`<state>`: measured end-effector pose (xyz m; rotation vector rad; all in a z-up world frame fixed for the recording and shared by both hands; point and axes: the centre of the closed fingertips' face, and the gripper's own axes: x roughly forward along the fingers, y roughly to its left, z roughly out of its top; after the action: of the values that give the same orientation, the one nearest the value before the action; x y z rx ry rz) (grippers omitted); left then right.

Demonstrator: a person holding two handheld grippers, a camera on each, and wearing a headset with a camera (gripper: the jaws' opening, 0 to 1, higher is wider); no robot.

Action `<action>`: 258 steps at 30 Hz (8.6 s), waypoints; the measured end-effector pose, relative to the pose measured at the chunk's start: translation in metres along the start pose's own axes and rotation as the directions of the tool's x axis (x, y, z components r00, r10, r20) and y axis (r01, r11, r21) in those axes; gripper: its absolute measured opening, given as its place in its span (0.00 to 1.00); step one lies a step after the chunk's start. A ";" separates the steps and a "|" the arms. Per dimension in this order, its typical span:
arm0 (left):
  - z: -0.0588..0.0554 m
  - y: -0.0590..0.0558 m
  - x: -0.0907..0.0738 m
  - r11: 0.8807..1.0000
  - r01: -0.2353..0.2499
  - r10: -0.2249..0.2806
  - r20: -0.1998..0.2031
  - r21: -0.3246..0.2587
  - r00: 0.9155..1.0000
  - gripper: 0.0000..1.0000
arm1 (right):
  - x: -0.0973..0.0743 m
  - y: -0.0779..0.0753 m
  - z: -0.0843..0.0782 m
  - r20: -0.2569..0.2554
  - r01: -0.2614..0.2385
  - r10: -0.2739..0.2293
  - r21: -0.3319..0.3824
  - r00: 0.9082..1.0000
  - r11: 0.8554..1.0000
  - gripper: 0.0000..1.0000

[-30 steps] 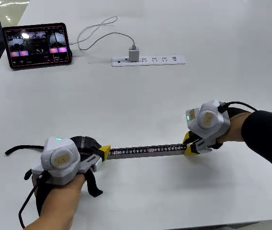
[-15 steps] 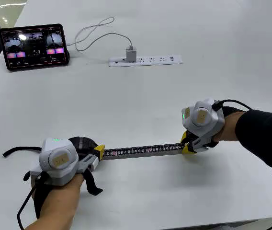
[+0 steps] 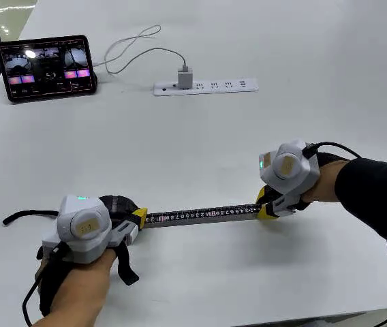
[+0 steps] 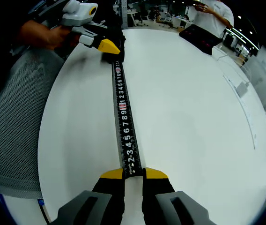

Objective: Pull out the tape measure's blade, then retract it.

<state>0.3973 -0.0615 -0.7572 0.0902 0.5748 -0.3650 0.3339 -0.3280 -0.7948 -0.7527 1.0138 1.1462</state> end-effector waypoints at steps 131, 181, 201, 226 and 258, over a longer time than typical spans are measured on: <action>-0.002 -0.001 0.001 1.000 0.021 -0.021 -0.028 0.001 0.999 0.61 | 0.018 0.005 0.042 -0.014 0.002 -0.001 0.013 1.000 1.000 0.10; -0.002 0.000 0.001 1.000 0.025 -0.025 -0.032 0.001 0.999 0.61 | 0.027 0.012 0.065 -0.019 -0.002 0.002 0.010 1.000 1.000 0.09; -0.001 0.000 0.002 1.000 0.024 -0.024 -0.030 0.002 0.999 0.61 | 0.030 0.011 0.073 0.007 -0.018 0.018 -0.003 1.000 1.000 0.09; -0.001 0.000 0.002 1.000 0.027 -0.027 -0.031 0.004 0.999 0.61 | 0.035 0.012 0.083 0.008 0.003 -0.003 -0.015 1.000 1.000 0.09; -0.001 0.000 0.002 0.999 0.033 -0.033 -0.025 -0.002 0.999 0.61 | 0.040 0.013 0.095 0.017 0.010 -0.010 -0.001 1.000 1.000 0.09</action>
<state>0.3981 -0.0616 -0.7594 0.0839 0.6015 -0.3958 0.3485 -0.2254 -0.7963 -0.7473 0.9942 1.1428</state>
